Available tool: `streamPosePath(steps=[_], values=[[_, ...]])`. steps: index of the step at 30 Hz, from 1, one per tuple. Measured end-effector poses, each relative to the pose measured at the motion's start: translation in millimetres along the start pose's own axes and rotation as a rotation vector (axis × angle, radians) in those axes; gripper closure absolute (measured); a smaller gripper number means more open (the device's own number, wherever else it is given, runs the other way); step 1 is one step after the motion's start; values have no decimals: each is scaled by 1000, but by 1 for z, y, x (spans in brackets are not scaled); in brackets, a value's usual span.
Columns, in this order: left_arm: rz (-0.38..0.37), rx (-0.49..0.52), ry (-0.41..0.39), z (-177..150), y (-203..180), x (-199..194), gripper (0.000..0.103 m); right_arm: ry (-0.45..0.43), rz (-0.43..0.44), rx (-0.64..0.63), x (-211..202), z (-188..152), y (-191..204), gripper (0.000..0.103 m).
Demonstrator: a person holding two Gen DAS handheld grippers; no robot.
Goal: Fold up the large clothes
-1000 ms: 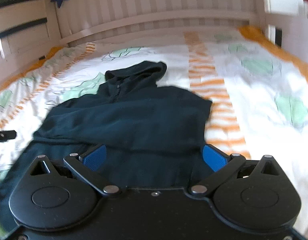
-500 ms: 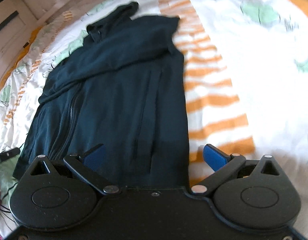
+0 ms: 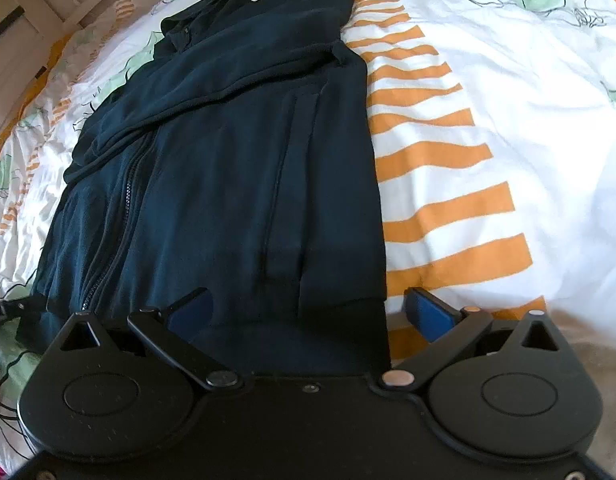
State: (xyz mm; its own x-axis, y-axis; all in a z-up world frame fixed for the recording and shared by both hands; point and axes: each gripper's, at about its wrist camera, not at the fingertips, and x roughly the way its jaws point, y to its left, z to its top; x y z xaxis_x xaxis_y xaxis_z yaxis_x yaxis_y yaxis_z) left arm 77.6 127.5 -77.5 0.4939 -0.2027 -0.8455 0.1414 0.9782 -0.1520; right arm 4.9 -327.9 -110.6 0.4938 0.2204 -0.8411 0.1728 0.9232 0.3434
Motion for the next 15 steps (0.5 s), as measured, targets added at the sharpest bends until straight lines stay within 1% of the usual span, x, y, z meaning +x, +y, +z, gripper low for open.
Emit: streamPosePath(steps=[1, 4, 7, 10, 12, 15], values=[[6, 12, -31, 2, -2, -6, 25, -20, -7, 3, -4, 2, 1, 1], [17, 64, -155, 13, -13, -25, 25, -106, -38, -25, -18, 10, 8, 1], [-2, 113, -280, 30, -27, -41, 25, -221, -91, -111, -32, 23, 24, 1], [-34, 155, -402, 49, -41, -52, 24, -338, -123, -197, -43, 38, 41, 1], [-42, 174, -454, 63, -52, -53, 24, -414, -131, -244, -48, 47, 54, 1], [-54, 178, -489, 81, -64, -47, 24, -510, -110, -295, -51, 59, 72, 1]])
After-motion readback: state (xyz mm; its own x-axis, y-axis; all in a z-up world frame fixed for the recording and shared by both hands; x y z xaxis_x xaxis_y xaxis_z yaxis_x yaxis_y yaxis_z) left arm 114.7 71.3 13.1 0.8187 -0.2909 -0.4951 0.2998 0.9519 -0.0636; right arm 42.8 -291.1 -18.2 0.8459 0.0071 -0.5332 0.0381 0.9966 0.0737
